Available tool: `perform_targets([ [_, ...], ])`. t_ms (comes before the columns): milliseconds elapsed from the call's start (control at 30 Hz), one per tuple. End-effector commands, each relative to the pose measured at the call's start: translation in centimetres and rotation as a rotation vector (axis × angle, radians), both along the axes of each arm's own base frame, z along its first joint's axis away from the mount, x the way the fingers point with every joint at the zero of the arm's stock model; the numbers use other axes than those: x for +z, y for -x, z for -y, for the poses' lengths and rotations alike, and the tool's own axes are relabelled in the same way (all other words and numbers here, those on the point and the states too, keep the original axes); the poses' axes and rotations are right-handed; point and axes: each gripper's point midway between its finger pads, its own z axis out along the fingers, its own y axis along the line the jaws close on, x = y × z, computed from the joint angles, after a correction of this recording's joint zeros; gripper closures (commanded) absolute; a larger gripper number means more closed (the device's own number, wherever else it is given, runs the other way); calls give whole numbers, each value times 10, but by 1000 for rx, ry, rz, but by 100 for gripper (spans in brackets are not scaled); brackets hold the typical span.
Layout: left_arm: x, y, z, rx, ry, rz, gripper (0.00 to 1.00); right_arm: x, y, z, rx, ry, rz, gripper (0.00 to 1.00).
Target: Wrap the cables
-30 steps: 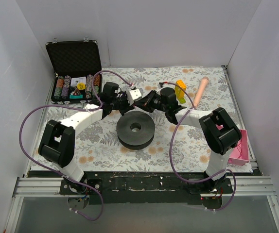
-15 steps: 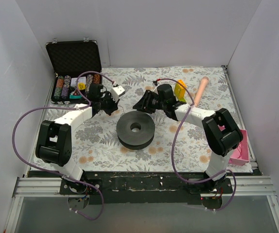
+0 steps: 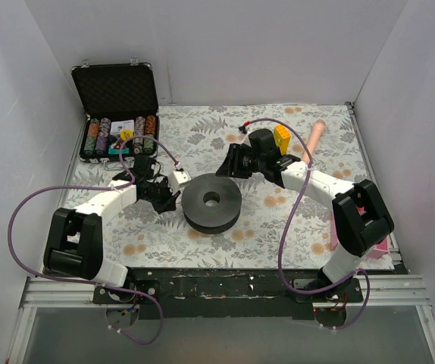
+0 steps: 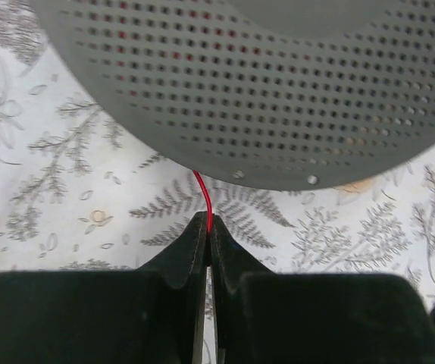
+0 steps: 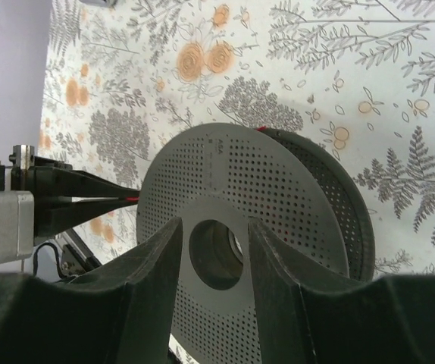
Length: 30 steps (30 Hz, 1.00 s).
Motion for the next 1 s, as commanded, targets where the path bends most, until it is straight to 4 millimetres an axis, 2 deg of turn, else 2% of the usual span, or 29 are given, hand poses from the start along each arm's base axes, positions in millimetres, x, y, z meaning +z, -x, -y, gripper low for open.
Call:
perform_targets([
  [0,1,39,7,-129,51,-93,100,13,4,6,16,33,53,52],
  [167,-13,63,16,-186,44,-163,100,11,9,9,8,31,44,51],
  [300,-23,67,27,-206,35,-153,100,7,9,15,-26,42,41,51],
  [400,-26,62,37,-214,54,-134,100,7,11,20,-37,54,50,50],
  [633,-25,55,44,-194,83,-158,59,10,14,27,-35,86,65,48],
  [767,-17,53,41,-188,91,-140,53,8,14,32,-30,118,77,47],
  [967,-10,41,22,-138,59,-108,49,3,14,46,21,247,110,47],
])
